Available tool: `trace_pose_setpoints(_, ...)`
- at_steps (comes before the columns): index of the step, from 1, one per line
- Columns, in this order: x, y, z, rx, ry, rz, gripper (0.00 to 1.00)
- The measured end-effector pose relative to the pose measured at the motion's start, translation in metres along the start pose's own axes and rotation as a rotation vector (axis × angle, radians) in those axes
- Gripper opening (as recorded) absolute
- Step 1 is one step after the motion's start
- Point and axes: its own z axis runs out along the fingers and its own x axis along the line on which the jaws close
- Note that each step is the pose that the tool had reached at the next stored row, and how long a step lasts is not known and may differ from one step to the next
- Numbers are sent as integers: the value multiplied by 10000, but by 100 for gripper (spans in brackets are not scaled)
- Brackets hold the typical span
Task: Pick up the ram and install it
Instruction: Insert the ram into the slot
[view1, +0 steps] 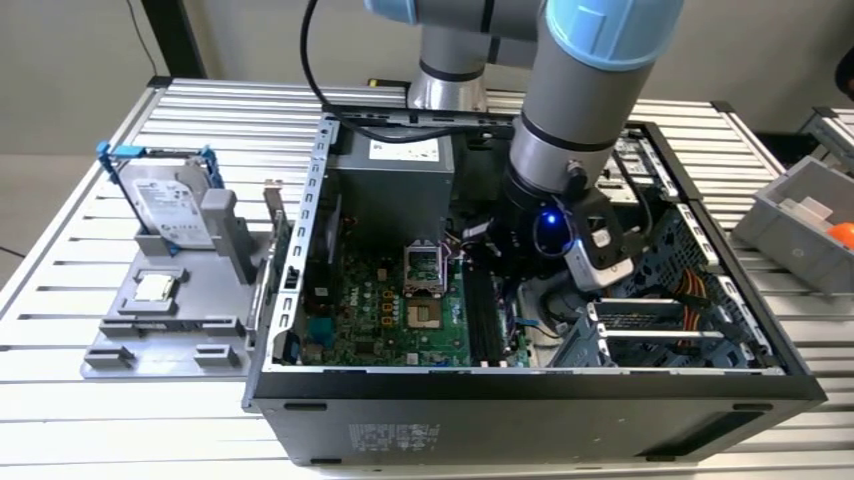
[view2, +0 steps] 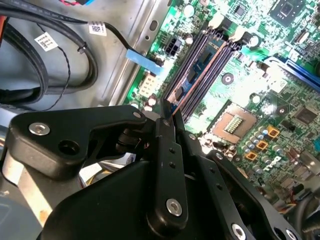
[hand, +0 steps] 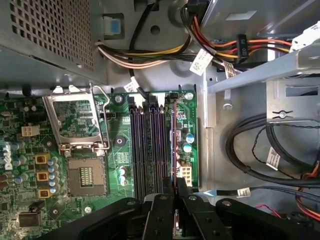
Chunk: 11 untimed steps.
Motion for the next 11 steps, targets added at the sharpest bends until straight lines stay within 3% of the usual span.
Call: trace_pose_setpoints(11,17,-3,34,27,-1,-3,0)
